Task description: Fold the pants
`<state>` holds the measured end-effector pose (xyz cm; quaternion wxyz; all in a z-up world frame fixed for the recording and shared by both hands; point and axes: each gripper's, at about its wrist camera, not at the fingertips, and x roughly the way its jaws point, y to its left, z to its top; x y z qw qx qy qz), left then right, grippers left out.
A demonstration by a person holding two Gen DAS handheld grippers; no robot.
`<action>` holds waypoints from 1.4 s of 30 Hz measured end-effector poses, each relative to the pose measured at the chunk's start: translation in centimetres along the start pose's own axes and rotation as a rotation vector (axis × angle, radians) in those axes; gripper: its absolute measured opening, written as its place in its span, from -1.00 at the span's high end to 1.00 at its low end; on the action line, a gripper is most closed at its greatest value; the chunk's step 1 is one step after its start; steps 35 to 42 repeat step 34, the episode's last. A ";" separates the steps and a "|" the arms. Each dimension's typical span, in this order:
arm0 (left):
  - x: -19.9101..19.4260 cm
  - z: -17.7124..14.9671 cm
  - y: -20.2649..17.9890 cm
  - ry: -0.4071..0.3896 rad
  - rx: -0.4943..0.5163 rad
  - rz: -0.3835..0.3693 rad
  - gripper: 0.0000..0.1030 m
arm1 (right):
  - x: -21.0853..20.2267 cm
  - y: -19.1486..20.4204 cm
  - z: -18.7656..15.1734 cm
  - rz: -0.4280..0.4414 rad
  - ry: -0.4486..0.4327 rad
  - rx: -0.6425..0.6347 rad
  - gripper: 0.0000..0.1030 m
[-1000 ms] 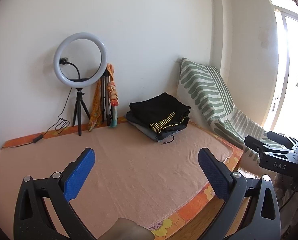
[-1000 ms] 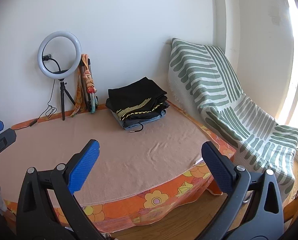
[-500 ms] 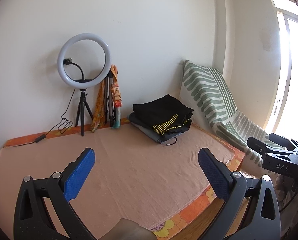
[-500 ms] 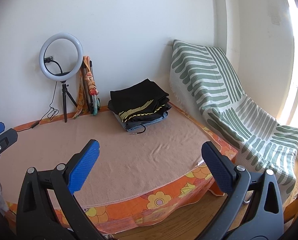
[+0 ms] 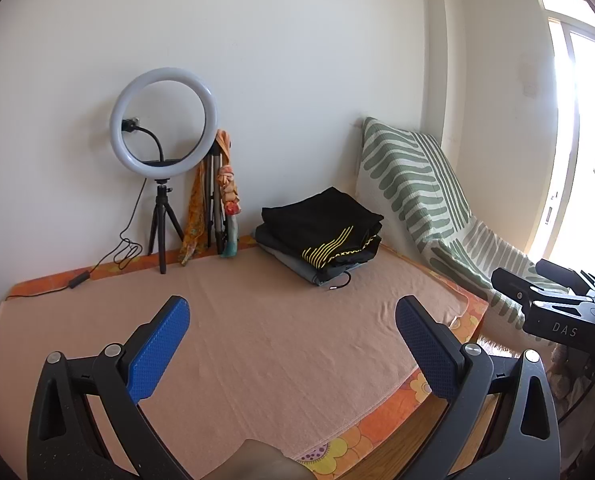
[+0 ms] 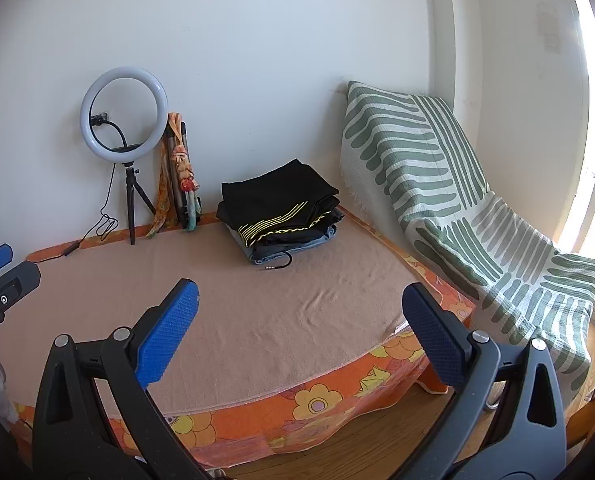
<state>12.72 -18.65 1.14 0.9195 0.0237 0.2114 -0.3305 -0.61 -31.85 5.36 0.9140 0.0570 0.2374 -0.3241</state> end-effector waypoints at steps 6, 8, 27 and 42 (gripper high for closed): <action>0.0 0.0 -0.1 0.003 0.003 0.004 -0.99 | 0.2 -0.1 0.2 0.009 0.003 0.005 -1.00; 0.0 0.0 -0.1 0.005 0.004 0.005 -0.99 | 0.3 -0.1 0.2 0.009 0.003 0.004 -1.00; 0.5 -0.2 0.5 0.016 -0.007 0.031 -0.99 | 0.6 0.4 -0.2 0.020 0.010 0.005 -1.00; 0.7 -0.4 0.6 0.031 -0.003 0.027 -0.99 | 0.9 0.6 -0.4 0.028 0.013 0.004 -1.00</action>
